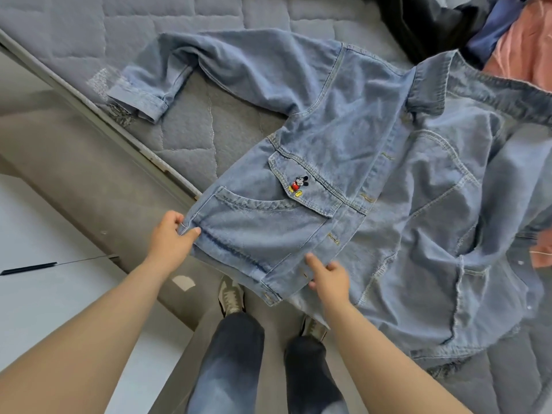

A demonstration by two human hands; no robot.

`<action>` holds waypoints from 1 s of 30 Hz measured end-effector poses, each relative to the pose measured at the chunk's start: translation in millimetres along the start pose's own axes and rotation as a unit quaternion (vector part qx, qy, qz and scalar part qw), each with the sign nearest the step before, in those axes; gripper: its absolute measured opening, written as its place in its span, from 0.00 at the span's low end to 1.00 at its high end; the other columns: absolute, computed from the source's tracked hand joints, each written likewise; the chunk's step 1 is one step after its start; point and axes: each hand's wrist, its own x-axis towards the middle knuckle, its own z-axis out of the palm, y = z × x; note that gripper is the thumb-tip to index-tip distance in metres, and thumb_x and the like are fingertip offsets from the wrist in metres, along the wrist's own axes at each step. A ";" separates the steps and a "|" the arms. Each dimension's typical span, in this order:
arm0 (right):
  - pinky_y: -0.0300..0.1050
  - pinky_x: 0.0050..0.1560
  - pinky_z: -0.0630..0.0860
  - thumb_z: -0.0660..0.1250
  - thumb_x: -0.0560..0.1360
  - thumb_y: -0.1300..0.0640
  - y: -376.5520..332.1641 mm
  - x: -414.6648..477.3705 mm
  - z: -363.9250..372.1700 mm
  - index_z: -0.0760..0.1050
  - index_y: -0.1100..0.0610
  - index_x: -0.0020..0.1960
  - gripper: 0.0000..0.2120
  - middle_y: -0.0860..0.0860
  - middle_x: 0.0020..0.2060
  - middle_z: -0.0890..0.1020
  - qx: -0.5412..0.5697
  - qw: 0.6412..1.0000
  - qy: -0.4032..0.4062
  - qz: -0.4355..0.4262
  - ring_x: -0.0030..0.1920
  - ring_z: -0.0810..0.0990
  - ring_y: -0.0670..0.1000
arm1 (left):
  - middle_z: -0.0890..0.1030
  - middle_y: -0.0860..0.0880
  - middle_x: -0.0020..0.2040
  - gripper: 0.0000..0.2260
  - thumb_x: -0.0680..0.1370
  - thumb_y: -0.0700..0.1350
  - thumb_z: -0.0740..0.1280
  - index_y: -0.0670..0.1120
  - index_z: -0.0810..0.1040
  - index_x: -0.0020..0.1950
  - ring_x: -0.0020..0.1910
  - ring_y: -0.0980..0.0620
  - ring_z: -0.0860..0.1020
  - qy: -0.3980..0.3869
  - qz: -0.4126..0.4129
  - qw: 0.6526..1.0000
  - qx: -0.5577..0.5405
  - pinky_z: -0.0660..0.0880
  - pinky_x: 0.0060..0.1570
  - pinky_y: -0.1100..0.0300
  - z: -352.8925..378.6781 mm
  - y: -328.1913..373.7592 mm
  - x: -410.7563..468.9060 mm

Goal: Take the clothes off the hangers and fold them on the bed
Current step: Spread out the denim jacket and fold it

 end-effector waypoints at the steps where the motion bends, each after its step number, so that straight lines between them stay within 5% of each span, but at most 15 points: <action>1: 0.48 0.40 0.68 0.69 0.74 0.45 -12.0 7.2 -2.1 0.66 0.58 0.43 0.18 0.51 0.36 0.70 0.005 1.000 0.025 -0.010 0.38 0.70 0.52 | 0.75 0.45 0.43 0.10 0.75 0.42 0.70 0.41 0.70 0.49 0.40 0.47 0.71 -0.024 -0.004 1.000 0.002 0.63 0.32 0.62 -2.5 -1.1 2.1; 4: 0.47 0.39 0.67 0.66 0.76 0.43 -59.6 34.5 -11.7 0.68 0.59 0.43 0.19 0.52 0.41 0.73 -0.059 0.995 0.076 -0.021 0.41 0.74 0.55 | 0.77 0.46 0.49 0.14 0.73 0.44 0.73 0.42 0.72 0.53 0.46 0.47 0.75 -0.074 -0.009 0.997 -0.002 0.67 0.36 0.58 -8.0 -1.3 4.6; 7: 0.52 0.54 0.77 0.57 0.80 0.42 -100.6 50.7 -21.7 0.73 0.63 0.47 0.23 0.60 0.46 0.77 -0.233 0.972 0.032 0.014 0.53 0.80 0.61 | 0.77 0.50 0.51 0.16 0.72 0.46 0.74 0.46 0.73 0.55 0.49 0.51 0.75 -0.080 0.019 0.996 -0.017 0.68 0.45 0.59 -10.2 8.1 10.4; 10: 0.44 0.38 0.77 0.48 0.81 0.41 -130.9 44.4 -36.5 0.76 0.65 0.42 0.31 0.57 0.32 0.80 -0.380 0.924 -0.004 0.031 0.35 0.82 0.56 | 0.77 0.48 0.54 0.17 0.73 0.46 0.73 0.45 0.73 0.59 0.51 0.49 0.76 -0.078 0.037 0.995 -0.047 0.72 0.54 0.56 -16.4 33.9 21.2; 12: 0.41 0.38 0.73 0.49 0.81 0.42 -152.9 39.7 -49.0 0.76 0.63 0.42 0.29 0.54 0.31 0.80 -0.444 0.896 0.022 0.005 0.36 0.82 0.55 | 0.78 0.48 0.54 0.17 0.74 0.46 0.72 0.45 0.74 0.60 0.51 0.49 0.77 -0.080 0.063 0.993 -0.051 0.74 0.55 0.54 -23.1 60.0 27.2; 16: 0.44 0.39 0.71 0.57 0.79 0.53 -200.3 43.2 -69.4 0.74 0.60 0.40 0.15 0.58 0.40 0.80 -0.437 0.884 0.088 -0.144 0.40 0.78 0.58 | 0.80 0.49 0.50 0.10 0.75 0.43 0.70 0.47 0.76 0.55 0.49 0.50 0.79 -0.101 0.137 0.985 -0.028 0.74 0.57 0.54 -29.9 118.8 41.2; 18: 0.47 0.42 0.73 0.59 0.79 0.55 -225.5 51.1 -80.8 0.77 0.61 0.47 0.12 0.59 0.45 0.81 -0.415 0.878 0.113 -0.211 0.46 0.78 0.60 | 0.81 0.48 0.50 0.08 0.76 0.43 0.69 0.45 0.77 0.55 0.50 0.50 0.78 -0.103 0.176 0.979 0.004 0.74 0.55 0.56 -26.1 153.5 52.1; 22: 0.50 0.49 0.74 0.60 0.79 0.58 -269.1 81.7 -114.9 0.77 0.60 0.58 0.12 0.59 0.55 0.80 -0.383 0.868 0.141 -0.282 0.55 0.77 0.61 | 0.80 0.45 0.55 0.10 0.77 0.42 0.67 0.42 0.78 0.57 0.52 0.48 0.77 -0.072 0.251 0.963 0.072 0.70 0.53 0.59 -2.7 228.1 75.6; 26: 0.50 0.55 0.71 0.59 0.79 0.60 -299.5 126.7 -133.4 0.76 0.58 0.62 0.14 0.57 0.60 0.76 -0.381 0.843 0.164 -0.342 0.61 0.74 0.59 | 0.76 0.43 0.62 0.14 0.78 0.43 0.66 0.41 0.75 0.63 0.63 0.43 0.72 -0.051 0.323 0.935 0.140 0.66 0.63 0.54 37.2 293.4 111.3; 30: 0.53 0.59 0.70 0.59 0.77 0.65 -331.8 171.7 -130.0 0.75 0.60 0.61 0.14 0.54 0.61 0.76 -0.426 0.792 0.176 -0.400 0.63 0.69 0.59 | 0.71 0.43 0.67 0.18 0.79 0.45 0.65 0.42 0.71 0.68 0.68 0.42 0.67 -0.058 0.377 0.898 0.220 0.63 0.67 0.51 68.3 349.1 155.7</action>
